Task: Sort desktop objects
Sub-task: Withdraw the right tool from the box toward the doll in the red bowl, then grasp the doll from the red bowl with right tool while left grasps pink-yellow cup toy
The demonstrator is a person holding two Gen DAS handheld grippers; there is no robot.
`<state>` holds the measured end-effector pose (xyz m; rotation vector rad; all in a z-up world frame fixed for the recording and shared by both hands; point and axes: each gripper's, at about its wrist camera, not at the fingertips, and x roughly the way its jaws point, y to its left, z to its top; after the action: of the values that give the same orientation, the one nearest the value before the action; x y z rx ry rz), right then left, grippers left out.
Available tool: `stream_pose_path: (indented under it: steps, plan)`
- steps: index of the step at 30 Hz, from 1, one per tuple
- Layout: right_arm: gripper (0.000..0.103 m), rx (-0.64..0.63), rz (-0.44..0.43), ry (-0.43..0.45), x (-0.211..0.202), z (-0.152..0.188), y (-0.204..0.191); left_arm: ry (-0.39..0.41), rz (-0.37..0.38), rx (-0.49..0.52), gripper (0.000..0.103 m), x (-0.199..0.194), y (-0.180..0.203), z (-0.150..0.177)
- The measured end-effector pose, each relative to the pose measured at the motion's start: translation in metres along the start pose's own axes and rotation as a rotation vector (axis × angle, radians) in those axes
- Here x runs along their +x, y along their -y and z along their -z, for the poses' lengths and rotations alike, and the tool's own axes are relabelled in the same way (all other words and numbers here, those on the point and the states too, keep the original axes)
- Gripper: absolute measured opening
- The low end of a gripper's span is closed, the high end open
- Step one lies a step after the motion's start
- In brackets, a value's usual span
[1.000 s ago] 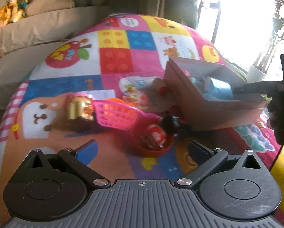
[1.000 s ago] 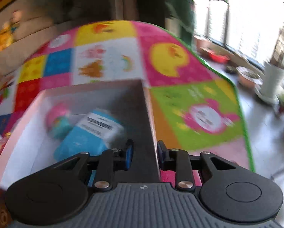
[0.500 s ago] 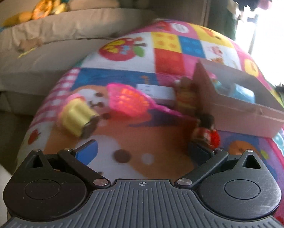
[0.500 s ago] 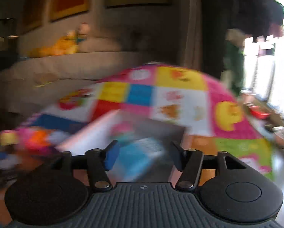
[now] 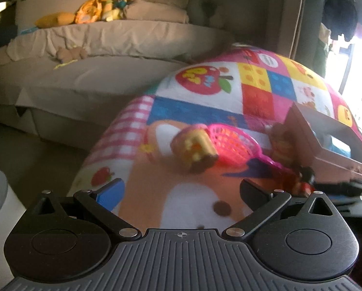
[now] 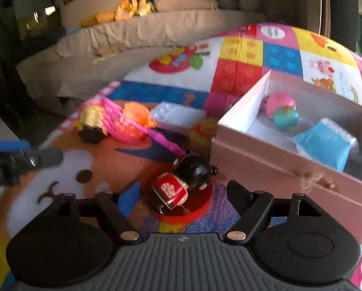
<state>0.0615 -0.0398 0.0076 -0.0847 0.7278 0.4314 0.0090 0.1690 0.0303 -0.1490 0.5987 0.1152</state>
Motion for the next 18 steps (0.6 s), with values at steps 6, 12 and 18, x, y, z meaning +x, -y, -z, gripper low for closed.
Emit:
stream_pose_path:
  steps: [6,12,18]
  plan:
    - [0.064,-0.012,0.028,-0.004,-0.027,0.023,0.014,0.019,-0.009,0.132,0.103,0.030,0.009,-0.013]
    - [0.070,0.036,0.040,0.013,-0.074,0.059,0.043,0.010,0.027,0.304,0.103,0.063,0.027,-0.025]
    - [0.083,-0.016,0.077,0.067,-0.104,0.089,0.042,0.004,0.034,0.386,0.064,0.076,0.040,-0.028]
